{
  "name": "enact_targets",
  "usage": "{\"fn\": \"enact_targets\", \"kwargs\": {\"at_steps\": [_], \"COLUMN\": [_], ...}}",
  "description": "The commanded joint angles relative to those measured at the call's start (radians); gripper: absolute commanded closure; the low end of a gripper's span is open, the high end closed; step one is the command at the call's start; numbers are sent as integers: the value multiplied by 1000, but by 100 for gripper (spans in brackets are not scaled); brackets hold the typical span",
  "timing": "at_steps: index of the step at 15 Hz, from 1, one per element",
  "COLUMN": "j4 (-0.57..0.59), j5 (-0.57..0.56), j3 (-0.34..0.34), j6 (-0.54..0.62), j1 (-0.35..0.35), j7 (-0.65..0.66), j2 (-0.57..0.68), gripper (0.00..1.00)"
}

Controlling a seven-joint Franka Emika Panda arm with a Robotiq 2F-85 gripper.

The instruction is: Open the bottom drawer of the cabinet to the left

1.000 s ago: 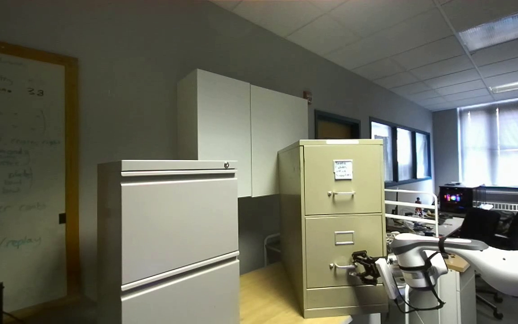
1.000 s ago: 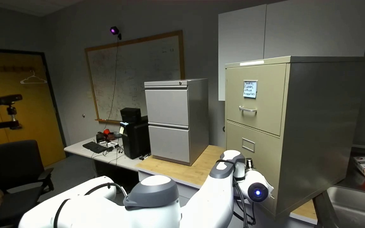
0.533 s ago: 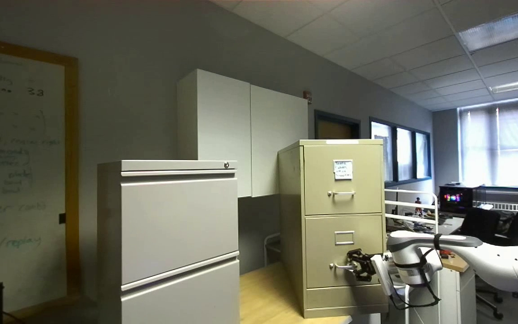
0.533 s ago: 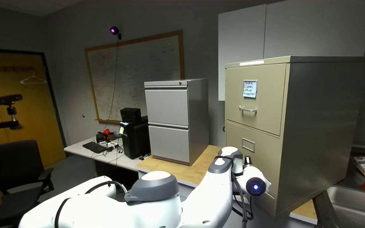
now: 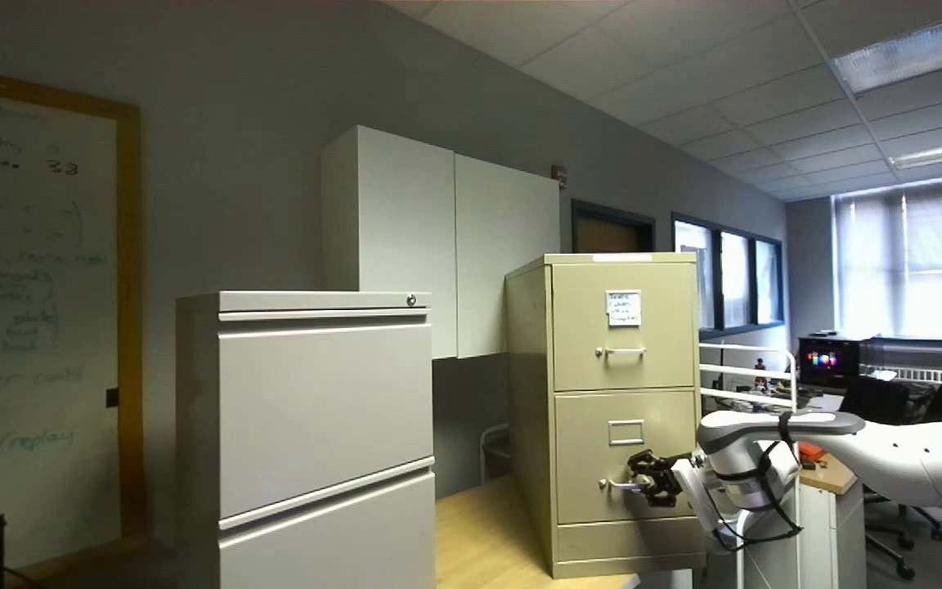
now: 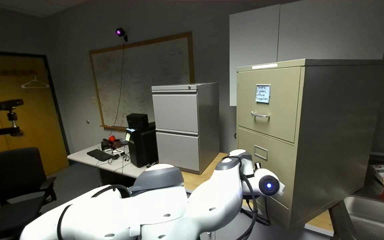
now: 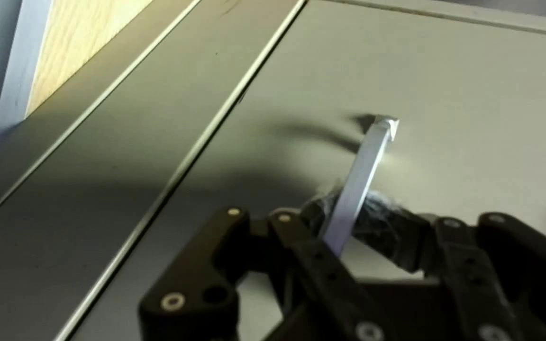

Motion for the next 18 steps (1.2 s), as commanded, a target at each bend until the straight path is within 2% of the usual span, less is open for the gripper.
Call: {"fn": "enact_targets", "kwargs": {"at_steps": [1,8,12,18], "j4": [-185,-297,-433,-664], "j5": [-17,-53,-98,-132], "j3": [-36,8,47,121], "j6": [-46,22,32,15], "j1": [-102,-176,-284,-481], "j7": [33,-53,-88,-141], "j2": [105,69,83,104], "gripper": [92,93,94,94]}}
